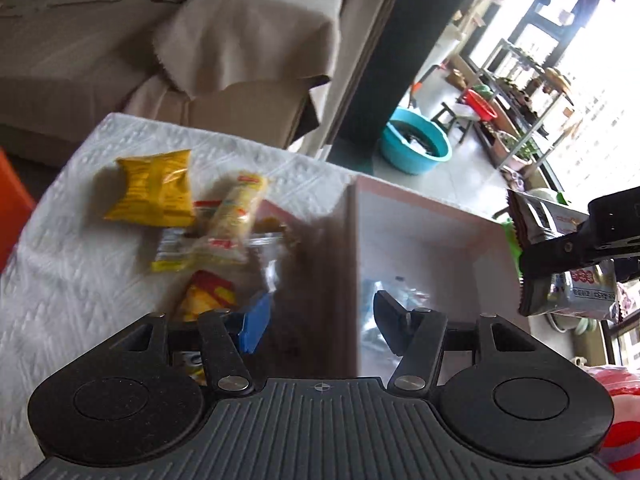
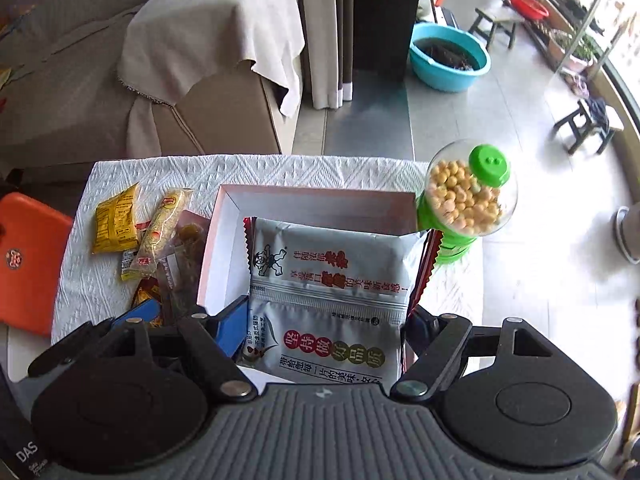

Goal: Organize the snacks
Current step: 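Lower both held packets into the pink box and open both tools, then grasp yellow snack bag with left tool while right tool approaches round wrapped pastry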

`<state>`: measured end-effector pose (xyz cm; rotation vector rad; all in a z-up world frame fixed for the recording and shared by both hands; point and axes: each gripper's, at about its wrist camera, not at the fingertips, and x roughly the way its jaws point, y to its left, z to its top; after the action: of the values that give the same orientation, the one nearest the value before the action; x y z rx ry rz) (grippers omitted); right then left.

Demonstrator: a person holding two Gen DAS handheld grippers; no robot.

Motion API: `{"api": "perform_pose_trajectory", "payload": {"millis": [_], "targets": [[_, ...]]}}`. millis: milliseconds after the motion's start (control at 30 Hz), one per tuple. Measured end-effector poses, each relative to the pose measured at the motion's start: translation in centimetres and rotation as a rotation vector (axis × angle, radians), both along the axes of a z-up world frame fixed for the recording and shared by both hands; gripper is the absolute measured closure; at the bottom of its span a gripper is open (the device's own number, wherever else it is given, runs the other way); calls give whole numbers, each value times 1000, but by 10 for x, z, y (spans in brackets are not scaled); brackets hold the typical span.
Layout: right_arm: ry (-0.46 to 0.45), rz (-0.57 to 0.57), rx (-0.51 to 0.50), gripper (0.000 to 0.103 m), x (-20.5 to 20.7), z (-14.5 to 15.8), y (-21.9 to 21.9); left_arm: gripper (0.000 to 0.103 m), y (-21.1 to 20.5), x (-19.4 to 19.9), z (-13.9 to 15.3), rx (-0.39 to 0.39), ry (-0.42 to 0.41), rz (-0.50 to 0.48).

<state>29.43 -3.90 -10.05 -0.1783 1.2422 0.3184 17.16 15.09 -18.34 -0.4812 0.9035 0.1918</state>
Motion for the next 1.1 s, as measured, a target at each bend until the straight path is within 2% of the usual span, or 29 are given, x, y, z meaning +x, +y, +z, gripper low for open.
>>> {"api": "perform_pose_trajectory", "payload": {"millis": [200, 333, 367, 400, 433, 467, 533, 600, 733, 800, 833, 967, 1100], "targets": [[97, -60, -11, 25, 10, -21, 13, 40, 72, -11, -16, -30, 45, 104], [164, -194, 126, 24, 13, -32, 6, 40, 108, 6, -11, -10, 19, 108], [166, -231, 155, 20, 10, -38, 4, 40, 117, 13, -10, -3, 15, 102], [173, -241, 142, 20, 7, -46, 7, 40, 125, 20, -9, 2, 12, 94], [161, -221, 94, 20, 4, -52, 13, 40, 131, 27, -7, 6, 11, 86], [111, -189, 41, 20, -2, -54, 19, 40, 137, 36, -6, 12, 10, 76], [-47, -134, -38, 20, -17, -49, 29, 40, 146, 53, -5, 29, 15, 58], [-143, -103, -79, 20, -27, -43, 36, 40, 150, 74, -11, 53, 46, 26], [-180, -78, -116, 20, -33, -38, 40, 40, 143, 111, -37, 141, 182, -52], [-174, -88, -102, 20, -35, -34, 36, 37, 138, 117, -45, 223, 218, -79], [-165, -93, -84, 20, -38, -32, 35, 35, 137, 117, -47, 234, 213, -91], [-90, -111, 0, 20, -59, -31, 31, 35, 144, 107, -49, 220, 203, -113], [15, -111, 68, 20, -87, -47, 39, 31, 158, 92, -50, 189, 217, -102]]}}
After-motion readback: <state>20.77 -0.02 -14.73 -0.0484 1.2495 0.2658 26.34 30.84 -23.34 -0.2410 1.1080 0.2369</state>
